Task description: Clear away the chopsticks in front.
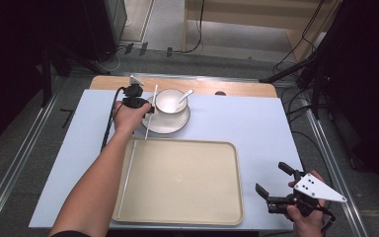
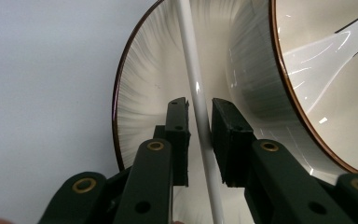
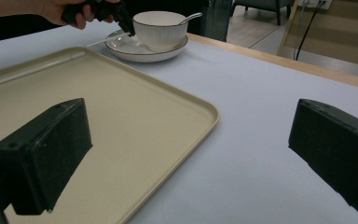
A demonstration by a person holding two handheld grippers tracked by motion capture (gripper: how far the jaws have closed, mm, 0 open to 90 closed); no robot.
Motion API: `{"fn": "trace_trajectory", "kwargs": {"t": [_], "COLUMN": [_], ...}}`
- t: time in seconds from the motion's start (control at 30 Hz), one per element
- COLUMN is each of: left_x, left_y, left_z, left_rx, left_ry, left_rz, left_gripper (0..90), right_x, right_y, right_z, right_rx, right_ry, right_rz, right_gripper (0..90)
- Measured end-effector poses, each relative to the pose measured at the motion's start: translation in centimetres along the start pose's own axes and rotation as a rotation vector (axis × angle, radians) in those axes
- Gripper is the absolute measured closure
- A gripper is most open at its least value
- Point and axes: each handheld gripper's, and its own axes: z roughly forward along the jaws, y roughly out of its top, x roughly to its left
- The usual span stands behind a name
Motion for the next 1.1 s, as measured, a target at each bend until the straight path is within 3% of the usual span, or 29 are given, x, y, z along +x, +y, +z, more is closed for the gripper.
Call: {"fn": "trace_trajectory", "kwargs": {"t": [0.4, 0.73, 1.1], "left_x": [-0.3, 0.2, 0.5], "left_y": [-0.1, -0.1, -0.6], "left_z": [0.2, -0.8, -2.3], "left_rx": [-0.018, -0.05, -0.067], "left_ry": [0.035, 0.026, 0.009], "left_rz": [-0.021, -0.081, -0.083], "left_gripper": [85.9, 86.2, 86.2], "right_x": [-0.1, -0.1, 0.0], "right_y": [0.0, 0.0, 0.1], "right_z": [0.0, 0.0, 0.0], "right_rx": [0.0, -0.002, -0.002], "right_ry": [-0.002, -0.002, -0.003], "right_rz": [-0.003, -0.004, -0.005], "right_gripper": [0.0, 0.0, 0.0]}}
